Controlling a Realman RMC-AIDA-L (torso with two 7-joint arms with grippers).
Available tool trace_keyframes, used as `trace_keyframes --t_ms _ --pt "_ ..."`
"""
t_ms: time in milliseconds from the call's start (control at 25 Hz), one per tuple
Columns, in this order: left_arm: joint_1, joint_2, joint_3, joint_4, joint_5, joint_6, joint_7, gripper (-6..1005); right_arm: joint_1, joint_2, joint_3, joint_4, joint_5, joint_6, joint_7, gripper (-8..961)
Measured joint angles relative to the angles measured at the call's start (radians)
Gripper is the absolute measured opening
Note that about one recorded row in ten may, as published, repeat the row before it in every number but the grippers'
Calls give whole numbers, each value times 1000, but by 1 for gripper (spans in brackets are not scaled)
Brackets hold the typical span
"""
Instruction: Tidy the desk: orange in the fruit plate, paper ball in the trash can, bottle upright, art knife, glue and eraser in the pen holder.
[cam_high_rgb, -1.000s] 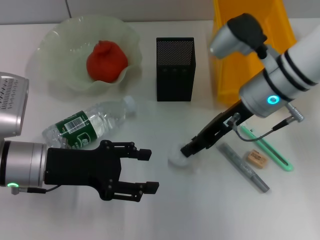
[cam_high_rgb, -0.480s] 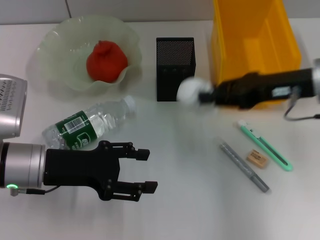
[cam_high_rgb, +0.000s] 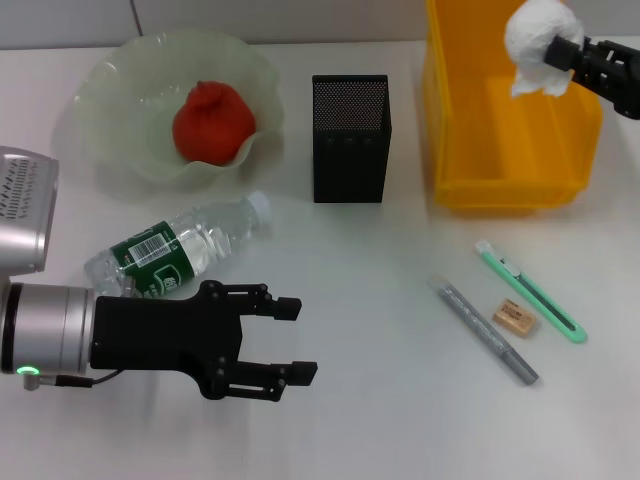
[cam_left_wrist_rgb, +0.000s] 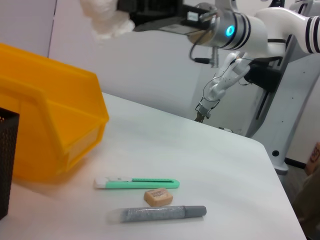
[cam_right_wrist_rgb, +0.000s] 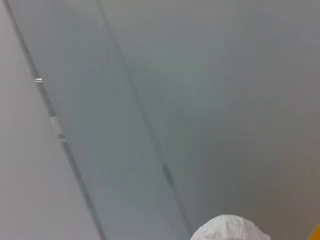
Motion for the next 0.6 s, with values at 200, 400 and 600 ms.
trace_keyframes --t_ms 200,400,600 --pt "0 0 0 0 -2 -7 0 769 1 1 -9 8 -3 166 -12 262" --pt "0 0 0 0 -3 -8 0 769 38 0 -22 21 -99 267 -11 261" --pt "0 0 0 0 -4 -8 0 769 82 3 -22 52 -192 308 -6 260"
